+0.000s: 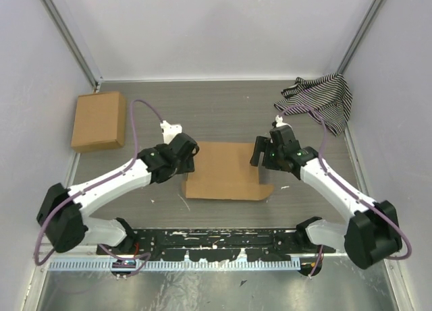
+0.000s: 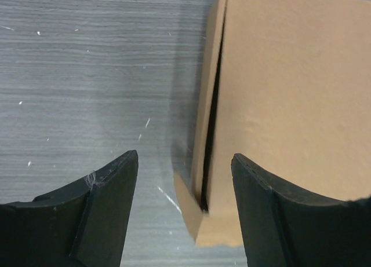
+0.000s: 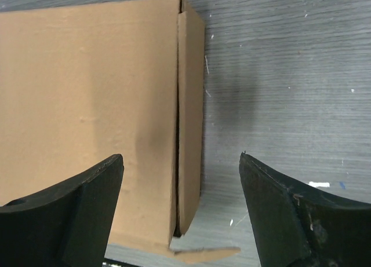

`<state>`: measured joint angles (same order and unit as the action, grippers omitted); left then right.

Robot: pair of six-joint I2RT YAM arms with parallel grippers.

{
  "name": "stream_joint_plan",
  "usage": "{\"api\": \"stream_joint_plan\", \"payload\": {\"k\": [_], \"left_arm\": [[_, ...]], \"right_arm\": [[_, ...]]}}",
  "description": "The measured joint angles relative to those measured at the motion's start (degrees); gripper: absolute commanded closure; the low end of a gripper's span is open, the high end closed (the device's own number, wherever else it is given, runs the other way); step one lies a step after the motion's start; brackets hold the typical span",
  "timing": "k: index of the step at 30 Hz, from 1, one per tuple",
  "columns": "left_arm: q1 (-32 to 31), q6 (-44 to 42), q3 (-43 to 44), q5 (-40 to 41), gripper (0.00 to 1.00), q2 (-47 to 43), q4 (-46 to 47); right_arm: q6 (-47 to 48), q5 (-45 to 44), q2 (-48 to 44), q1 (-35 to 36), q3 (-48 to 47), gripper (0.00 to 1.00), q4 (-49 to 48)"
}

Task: Fold the paper box

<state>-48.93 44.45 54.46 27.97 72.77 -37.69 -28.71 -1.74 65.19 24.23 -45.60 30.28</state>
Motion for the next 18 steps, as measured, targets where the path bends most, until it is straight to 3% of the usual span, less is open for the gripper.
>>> {"api": "stream_joint_plan", "payload": {"k": [8, 18], "left_arm": [[7.72, -3.28, 0.09, -6.40, 0.30, 9.77, 7.45], [7.91, -5.86, 2.73, -12.31, 0.35, 15.93, 13.60]], "right_arm": [[0.76, 4.70, 9.27, -2.40, 0.85, 0.19, -8.11], [1.53, 11.21, 16.50, -3.21, 0.81, 0.22, -15.91]]}}
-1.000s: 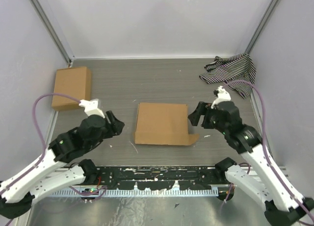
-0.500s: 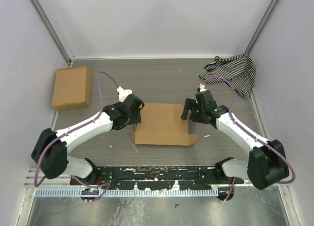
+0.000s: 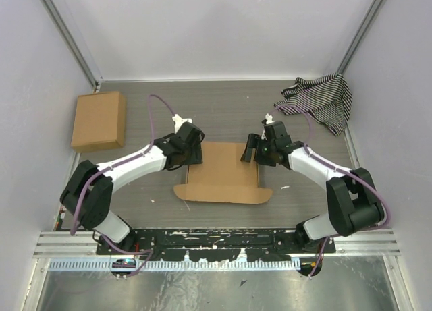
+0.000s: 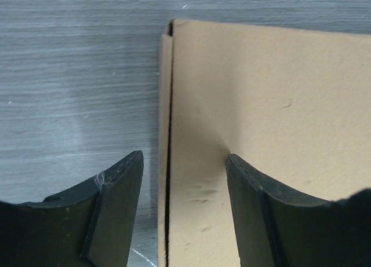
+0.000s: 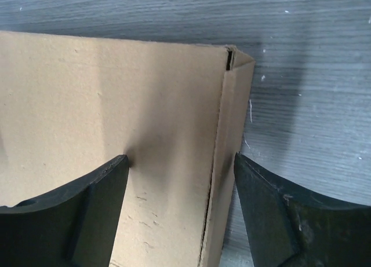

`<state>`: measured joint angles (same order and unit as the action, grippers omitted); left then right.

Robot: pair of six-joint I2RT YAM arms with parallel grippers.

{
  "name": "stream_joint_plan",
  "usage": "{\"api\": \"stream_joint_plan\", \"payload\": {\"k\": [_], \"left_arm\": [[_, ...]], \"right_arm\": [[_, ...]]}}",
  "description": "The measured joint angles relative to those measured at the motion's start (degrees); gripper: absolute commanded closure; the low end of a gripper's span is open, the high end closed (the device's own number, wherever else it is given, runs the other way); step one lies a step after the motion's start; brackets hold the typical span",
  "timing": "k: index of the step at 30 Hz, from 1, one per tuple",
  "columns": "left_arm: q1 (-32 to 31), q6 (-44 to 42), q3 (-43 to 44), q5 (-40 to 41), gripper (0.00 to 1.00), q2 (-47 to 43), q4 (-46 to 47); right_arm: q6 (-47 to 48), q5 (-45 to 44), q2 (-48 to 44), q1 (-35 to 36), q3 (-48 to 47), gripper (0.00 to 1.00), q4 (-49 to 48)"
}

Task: Fold the paper box

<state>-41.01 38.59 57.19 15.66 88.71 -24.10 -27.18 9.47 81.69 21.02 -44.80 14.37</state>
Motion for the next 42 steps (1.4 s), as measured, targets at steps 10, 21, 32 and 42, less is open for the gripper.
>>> {"api": "stream_joint_plan", "payload": {"k": [10, 21, 32, 42], "left_arm": [[1.38, -2.03, 6.56, -1.66, 0.36, 6.34, 0.61], [5.53, -5.62, 17.70, -1.66, 0.28, 11.58, -3.74], [7.02, -9.77, 22.10, 1.33, 0.00, 6.21, -7.17], [7.54, -8.72, 2.16, 1.86, 0.00, -7.78, -5.07]], "right_arm": [[0.55, 1.75, 7.78, -1.60, -7.30, 0.24, -1.20], [1.57, 1.70, 15.39, -2.71, -18.78, 0.24, -1.03], [2.12, -6.47, 8.90, -3.39, -22.99, 0.02, 2.56], [3.43, -2.80, -6.19, -5.49, -6.14, 0.01, -1.53]]}}
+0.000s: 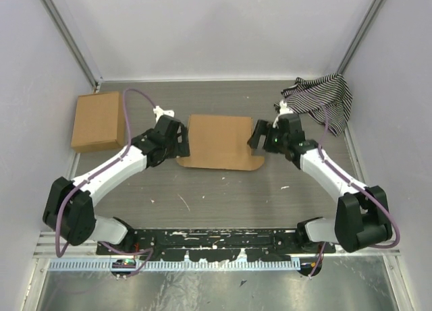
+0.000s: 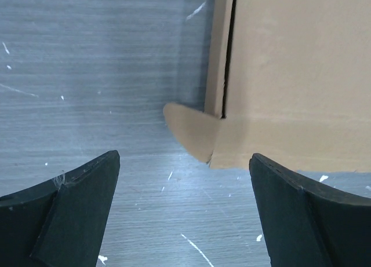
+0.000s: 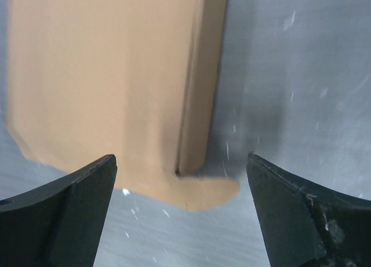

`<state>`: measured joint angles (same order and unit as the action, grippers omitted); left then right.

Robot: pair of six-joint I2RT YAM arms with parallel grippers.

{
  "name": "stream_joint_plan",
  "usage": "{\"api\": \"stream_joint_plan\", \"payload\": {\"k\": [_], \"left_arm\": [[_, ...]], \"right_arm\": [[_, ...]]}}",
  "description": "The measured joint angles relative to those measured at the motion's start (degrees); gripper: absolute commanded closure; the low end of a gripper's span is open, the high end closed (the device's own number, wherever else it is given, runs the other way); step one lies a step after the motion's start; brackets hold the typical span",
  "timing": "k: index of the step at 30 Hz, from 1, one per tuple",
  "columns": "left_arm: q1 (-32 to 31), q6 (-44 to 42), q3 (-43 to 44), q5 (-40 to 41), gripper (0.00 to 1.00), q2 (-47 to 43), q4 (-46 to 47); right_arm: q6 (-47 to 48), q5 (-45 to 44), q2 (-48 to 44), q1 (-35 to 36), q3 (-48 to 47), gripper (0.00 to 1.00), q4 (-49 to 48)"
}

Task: Fold the paper box

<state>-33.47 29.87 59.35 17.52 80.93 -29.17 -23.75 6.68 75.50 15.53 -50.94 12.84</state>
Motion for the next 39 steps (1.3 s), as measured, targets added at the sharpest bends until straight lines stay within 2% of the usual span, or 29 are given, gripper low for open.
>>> {"api": "stream_joint_plan", "payload": {"k": [3, 6, 10, 16, 25, 39], "left_arm": [[0.00, 0.42, -6.88, -1.14, 0.01, -2.97, 4.42], [0.00, 0.66, -11.76, -1.86, 0.02, -5.60, 9.35], [0.00, 0.85, -14.80, -2.67, 0.02, -7.91, 15.67], [0.02, 1.22, -14.82, -4.31, 0.02, -6.34, 22.95], [0.02, 1.29, -14.80, -6.86, 0.01, 0.44, 24.06], [0.02, 1.84, -15.45, -10.38, 0.06, 1.57, 24.37]], "right_arm": [[-0.44, 2.95, -2.19, 0.11, 9.11, 0.00, -1.81], [-0.72, 3.93, -4.00, 0.11, 14.12, 0.00, -2.71], [-0.92, 4.26, -6.43, 0.11, 16.00, 0.00, -5.14], [-1.11, 5.81, -7.43, 0.11, 16.04, 0.00, -9.33], [-0.48, 8.46, -7.37, 0.63, 16.15, 0.00, -9.81], [1.81, 6.84, -6.08, 5.81, 16.15, 0.07, -8.46]]}}
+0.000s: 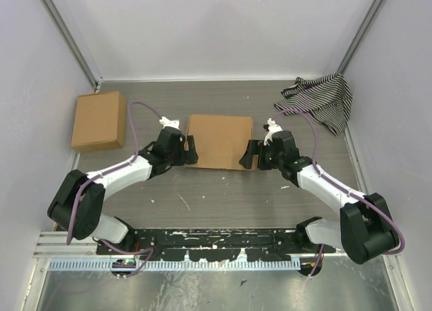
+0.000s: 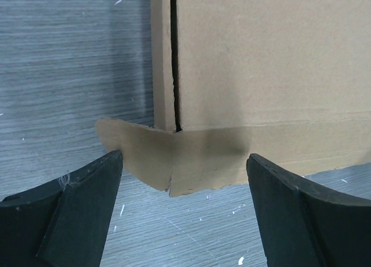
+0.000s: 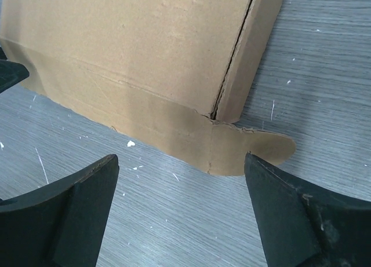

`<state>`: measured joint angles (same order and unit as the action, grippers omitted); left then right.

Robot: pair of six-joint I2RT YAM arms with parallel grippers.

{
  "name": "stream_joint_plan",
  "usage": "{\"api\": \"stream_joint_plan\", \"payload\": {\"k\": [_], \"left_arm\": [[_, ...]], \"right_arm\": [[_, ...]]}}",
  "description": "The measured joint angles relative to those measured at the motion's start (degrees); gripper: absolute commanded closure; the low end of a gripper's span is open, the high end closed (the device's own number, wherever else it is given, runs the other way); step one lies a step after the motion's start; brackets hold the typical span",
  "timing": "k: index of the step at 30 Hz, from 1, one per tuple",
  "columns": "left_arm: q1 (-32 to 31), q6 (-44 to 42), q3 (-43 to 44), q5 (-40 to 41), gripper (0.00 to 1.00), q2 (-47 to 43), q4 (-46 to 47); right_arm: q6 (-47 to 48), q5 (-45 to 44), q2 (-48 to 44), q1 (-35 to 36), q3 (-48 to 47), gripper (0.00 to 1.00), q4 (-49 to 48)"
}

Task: Fold the paper box

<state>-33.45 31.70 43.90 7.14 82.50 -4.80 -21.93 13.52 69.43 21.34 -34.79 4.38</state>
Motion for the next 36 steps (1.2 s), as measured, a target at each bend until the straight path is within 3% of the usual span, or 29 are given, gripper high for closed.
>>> {"api": "stream_joint_plan", "payload": {"k": [11, 26, 31, 36], "left_arm": [[0.00, 0.00, -0.20, -1.11, 0.12, 2.03, 0.04], [0.00, 1.05, -1.14, -5.38, 0.29, 2.03, 1.49], [0.00, 1.44, -1.14, -7.43, 0.33, 2.03, 1.99], [0.09, 1.55, -1.16, -8.33, 0.43, 2.01, 1.84]], "right_arm": [[1.75, -1.07, 2.12, 1.60, -0.02, 0.15, 0.00], [2.32, -6.40, 3.80, 5.35, -0.04, 0.19, 0.96], [2.25, -6.58, 3.82, 5.99, -0.04, 0.25, 0.79], [1.99, -6.56, 3.82, 6.58, -0.07, 0.31, 0.83]]}}
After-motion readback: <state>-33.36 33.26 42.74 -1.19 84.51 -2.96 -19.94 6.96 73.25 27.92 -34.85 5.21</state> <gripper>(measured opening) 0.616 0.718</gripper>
